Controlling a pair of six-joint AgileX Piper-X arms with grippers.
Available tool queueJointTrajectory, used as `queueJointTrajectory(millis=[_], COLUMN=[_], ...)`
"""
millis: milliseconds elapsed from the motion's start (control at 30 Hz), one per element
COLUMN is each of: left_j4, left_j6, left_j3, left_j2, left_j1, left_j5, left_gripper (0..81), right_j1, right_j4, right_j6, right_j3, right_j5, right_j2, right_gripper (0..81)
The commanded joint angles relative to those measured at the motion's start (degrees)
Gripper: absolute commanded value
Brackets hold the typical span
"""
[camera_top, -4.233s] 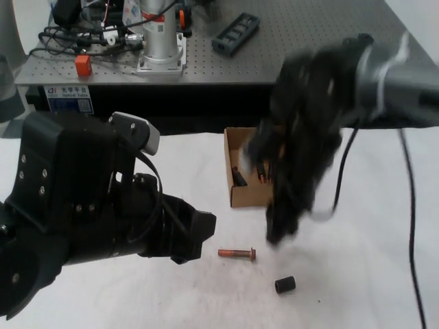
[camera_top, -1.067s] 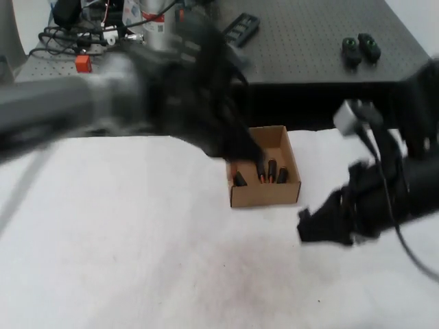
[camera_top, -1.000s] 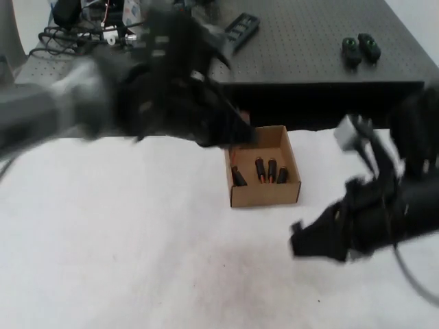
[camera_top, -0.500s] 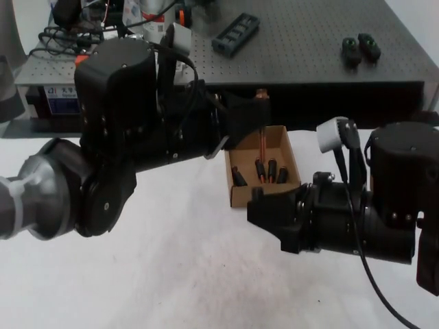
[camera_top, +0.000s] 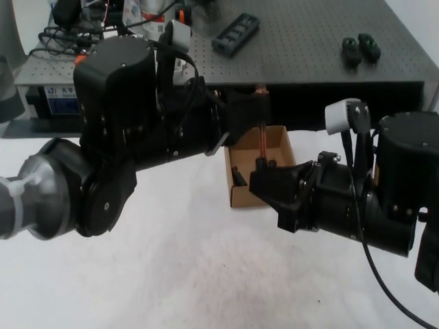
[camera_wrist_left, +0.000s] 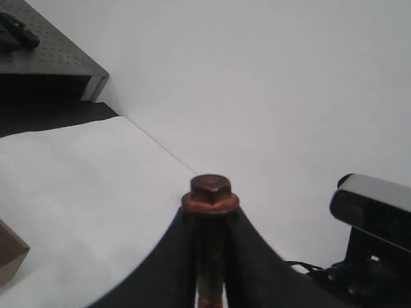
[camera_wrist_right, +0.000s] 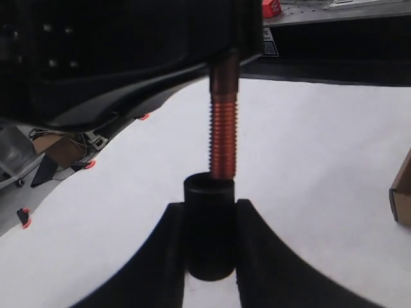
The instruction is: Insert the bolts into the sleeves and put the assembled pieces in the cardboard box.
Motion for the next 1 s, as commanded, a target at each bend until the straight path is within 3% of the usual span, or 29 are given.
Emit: queueJointTrajectory(millis=[0,500,567,700,733,767,867,967], left_j4=[-0.73,1.37,2.42,5.56,6.32,6.77,7.05,7.05], left_j6=[-0.27,-0.08,0.21,1.62,1.62,1.62,1.62,1.88], left_j3=[-0.18,-0.18,-0.18,-0.18,-0.18,-0.18,-0.18,0.12], left_j2=[-0.69,-0.69,-0.69,-0.69,-0.69,-0.69,-1.11,-2.76], left_j1=[-0.05,-0.05,-0.05,-0.05,-0.05,-0.05,-0.05,-0.05], left_j5=[0.29,2.39,2.64,1.56,0.83,0.49,0.69,1.07], left_gripper=[0.6,0.8,9.5,52.7,59.8,61.4,51.4,32.8], right_j1=[-0.30,-0.30,-0.47,-1.65,-2.23,-2.86,-5.79,-9.14], right_j4=[-1.93,-4.62,-4.76,-6.42,-7.12,-7.54,-7.60,-7.60], right_j6=[0.22,-2.45,-2.86,-4.03,-4.03,-4.03,-6.63,-8.32], right_j3=[-0.17,-0.17,-0.17,-0.17,-0.17,-0.28,-1.28,-4.17], right_j5=[1.02,1.64,2.64,4.46,5.15,6.14,7.61,7.58], right_j2=[-0.58,-0.58,-0.58,-0.58,-0.58,-0.58,0.30,3.25], right_gripper=[0.9,0.9,0.9,0.9,0.9,0.9,0.9,0.9])
